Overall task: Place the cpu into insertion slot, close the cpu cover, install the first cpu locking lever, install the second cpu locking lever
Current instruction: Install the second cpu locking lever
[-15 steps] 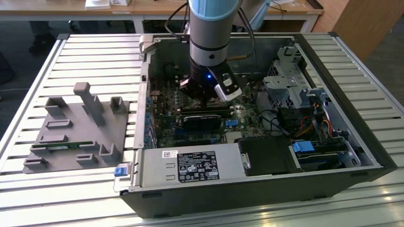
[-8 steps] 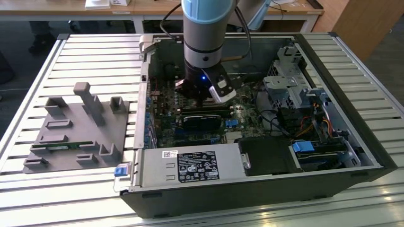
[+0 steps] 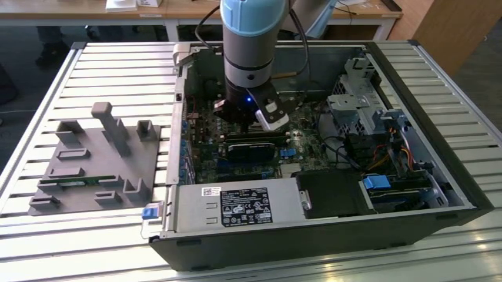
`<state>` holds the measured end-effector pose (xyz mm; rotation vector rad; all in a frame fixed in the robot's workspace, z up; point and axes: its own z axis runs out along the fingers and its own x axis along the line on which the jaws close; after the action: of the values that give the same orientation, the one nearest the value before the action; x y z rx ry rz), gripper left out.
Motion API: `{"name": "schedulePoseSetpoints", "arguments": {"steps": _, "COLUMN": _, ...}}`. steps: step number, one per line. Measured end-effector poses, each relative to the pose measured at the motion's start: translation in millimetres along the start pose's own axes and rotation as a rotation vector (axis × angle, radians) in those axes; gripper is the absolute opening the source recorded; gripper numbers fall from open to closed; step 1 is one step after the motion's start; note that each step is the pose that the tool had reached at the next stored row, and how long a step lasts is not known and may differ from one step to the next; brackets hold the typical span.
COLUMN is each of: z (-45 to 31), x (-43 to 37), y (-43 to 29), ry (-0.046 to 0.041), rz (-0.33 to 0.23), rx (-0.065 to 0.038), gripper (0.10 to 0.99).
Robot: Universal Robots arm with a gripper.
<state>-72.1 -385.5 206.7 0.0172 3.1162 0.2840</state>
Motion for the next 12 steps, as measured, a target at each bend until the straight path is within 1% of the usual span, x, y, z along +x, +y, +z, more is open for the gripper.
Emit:
{"name": "schedulePoseSetpoints", "arguments": {"steps": 1, "z": -0.3, "x": 0.4, "y": -1.6, "ry": 0.0001, "rz": 0.000, "rx": -0.008, "gripper": 0.118}}
{"name": "schedulePoseSetpoints", "arguments": {"steps": 2, "z": -0.6, "x": 0.6, "y": -3.2, "ry": 0.0001, "rz": 0.000, "rx": -0.014, "gripper": 0.118}}
{"name": "schedulePoseSetpoints", "arguments": {"steps": 3, "z": -0.8, "x": 0.8, "y": -4.8, "ry": 0.0001, "rz": 0.000, "rx": -0.016, "gripper": 0.118}}
{"name": "schedulePoseSetpoints", "arguments": {"steps": 5, "z": -1.2, "x": 1.0, "y": -7.2, "ry": 0.0002, "rz": 0.000, "rx": -0.017, "gripper": 0.118}}
{"name": "schedulePoseSetpoints", "arguments": {"steps": 9, "z": -0.4, "x": 2.5, "y": -8.1, "ry": 0.0001, "rz": 0.000, "rx": -0.020, "gripper": 0.118}}
{"name": "schedulePoseSetpoints", "arguments": {"steps": 10, "z": 0.6, "x": 2.8, "y": -8.4, "ry": 0.0002, "rz": 0.000, "rx": -0.023, "gripper": 0.118}}
{"name": "schedulePoseSetpoints", "arguments": {"steps": 12, "z": 2.5, "x": 3.5, "y": -8.8, "ry": 0.0005, "rz": 0.000, "rx": -0.033, "gripper": 0.118}}
